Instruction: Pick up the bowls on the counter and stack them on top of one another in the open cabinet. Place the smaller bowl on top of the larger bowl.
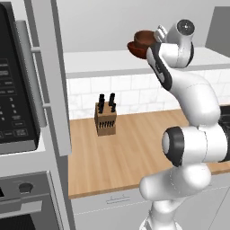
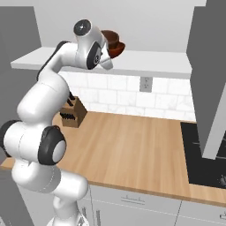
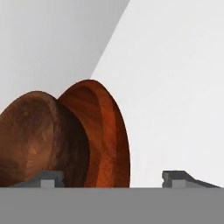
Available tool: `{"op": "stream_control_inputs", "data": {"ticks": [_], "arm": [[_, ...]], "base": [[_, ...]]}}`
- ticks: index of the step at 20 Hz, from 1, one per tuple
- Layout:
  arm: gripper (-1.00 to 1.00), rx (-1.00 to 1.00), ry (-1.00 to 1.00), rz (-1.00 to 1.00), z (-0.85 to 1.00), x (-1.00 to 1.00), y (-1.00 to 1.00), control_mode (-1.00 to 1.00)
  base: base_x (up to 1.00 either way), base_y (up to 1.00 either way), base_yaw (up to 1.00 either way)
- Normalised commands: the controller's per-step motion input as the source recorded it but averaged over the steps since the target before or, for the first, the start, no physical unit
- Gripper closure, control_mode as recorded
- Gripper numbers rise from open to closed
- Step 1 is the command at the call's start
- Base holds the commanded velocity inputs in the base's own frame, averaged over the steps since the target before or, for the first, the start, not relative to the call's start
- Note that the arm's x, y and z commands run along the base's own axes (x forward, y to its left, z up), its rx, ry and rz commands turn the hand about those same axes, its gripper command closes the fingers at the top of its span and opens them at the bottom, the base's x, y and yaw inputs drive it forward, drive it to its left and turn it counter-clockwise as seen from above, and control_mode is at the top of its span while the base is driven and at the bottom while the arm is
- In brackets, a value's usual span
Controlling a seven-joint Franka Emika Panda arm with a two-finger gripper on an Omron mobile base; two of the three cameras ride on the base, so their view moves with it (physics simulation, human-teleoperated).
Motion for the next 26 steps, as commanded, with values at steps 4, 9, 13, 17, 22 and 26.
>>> {"op": "stream_control_inputs", "data": {"ticks": [4, 9, 13, 17, 22, 26], "arm": [[-1.0, -0.01, -0.17, 0.0, 0.08, -0.82, 0.01, -1.0], [-1.0, -0.02, -0.34, 0.0, 0.01, -1.0, 0.0, -1.0], [-1.0, 0.0, -0.42, 0.0, 0.0, -1.0, 0.0, -1.0], [-1.0, -0.08, -0.23, 0.0, -0.24, -1.0, 0.07, -1.0], [-1.0, -0.08, -0.05, 0.0, -0.82, -1.0, 0.0, -1.0], [-1.0, -0.23, 0.1, 0.0, -1.0, -1.0, 0.03, -1.0]], "base": [[0.0, 0.0, 0.0], [0.0, 0.0, 0.0], [0.0, 0.0, 0.0], [0.0, 0.0, 0.0], [0.0, 0.0, 0.0], [0.0, 0.0, 0.0]]}}
